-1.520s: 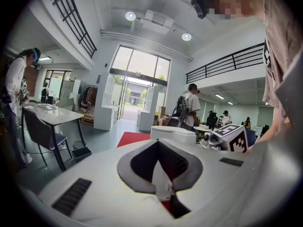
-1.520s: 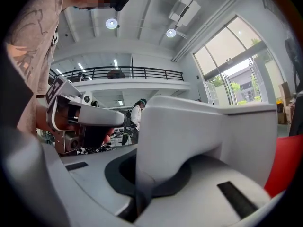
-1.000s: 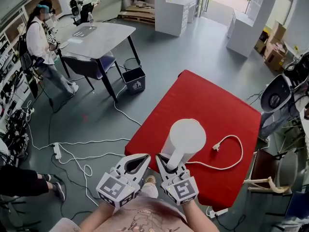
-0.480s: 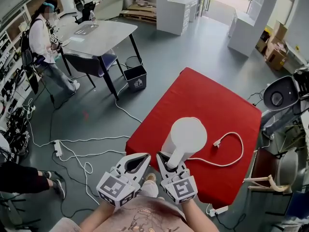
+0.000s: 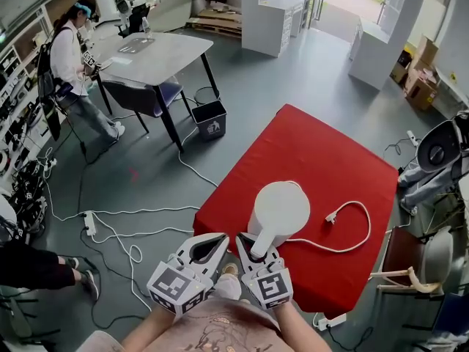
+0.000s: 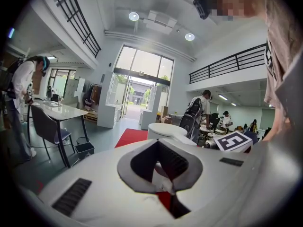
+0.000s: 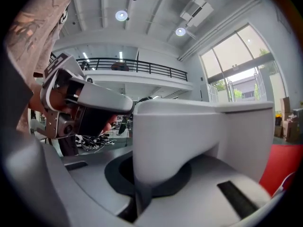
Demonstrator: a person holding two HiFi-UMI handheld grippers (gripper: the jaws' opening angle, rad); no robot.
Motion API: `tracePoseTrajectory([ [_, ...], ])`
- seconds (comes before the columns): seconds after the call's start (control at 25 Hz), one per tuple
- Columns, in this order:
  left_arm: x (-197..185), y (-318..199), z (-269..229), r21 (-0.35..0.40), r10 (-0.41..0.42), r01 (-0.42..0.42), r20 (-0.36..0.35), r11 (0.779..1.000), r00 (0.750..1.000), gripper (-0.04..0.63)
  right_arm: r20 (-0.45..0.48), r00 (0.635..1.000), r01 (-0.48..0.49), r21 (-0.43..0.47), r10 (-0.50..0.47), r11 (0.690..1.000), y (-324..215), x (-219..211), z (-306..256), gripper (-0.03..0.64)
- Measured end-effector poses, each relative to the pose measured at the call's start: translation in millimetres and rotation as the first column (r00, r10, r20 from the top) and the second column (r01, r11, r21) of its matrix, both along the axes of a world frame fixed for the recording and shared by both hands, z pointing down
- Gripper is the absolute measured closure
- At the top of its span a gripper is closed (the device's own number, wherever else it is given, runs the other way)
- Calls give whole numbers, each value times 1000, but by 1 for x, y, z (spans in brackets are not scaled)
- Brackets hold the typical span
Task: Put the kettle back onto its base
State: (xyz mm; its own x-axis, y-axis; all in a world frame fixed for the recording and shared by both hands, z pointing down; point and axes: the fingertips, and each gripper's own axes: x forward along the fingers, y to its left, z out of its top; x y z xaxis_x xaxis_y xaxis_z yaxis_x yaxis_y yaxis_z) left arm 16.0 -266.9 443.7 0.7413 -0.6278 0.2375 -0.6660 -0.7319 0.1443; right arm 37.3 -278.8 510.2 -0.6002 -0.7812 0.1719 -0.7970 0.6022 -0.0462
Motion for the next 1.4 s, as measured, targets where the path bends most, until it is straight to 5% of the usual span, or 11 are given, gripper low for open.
tracePoseTrajectory([
  [0.52, -9, 12, 0, 1, -12, 12, -1, 1000, 1000, 609, -13, 1000, -22, 7, 22, 1000, 2, 2, 7, 586],
  [0.72, -11, 16, -1, -3, -10, 10, -6, 1000, 1000, 609, -22, 1000, -10, 1, 10, 1000, 2, 0, 7, 488],
  [1.4, -10, 35, 0, 9, 17, -17, -17, 1000, 1000, 609, -78, 997, -29, -11, 28, 1000, 19, 13, 16, 480],
])
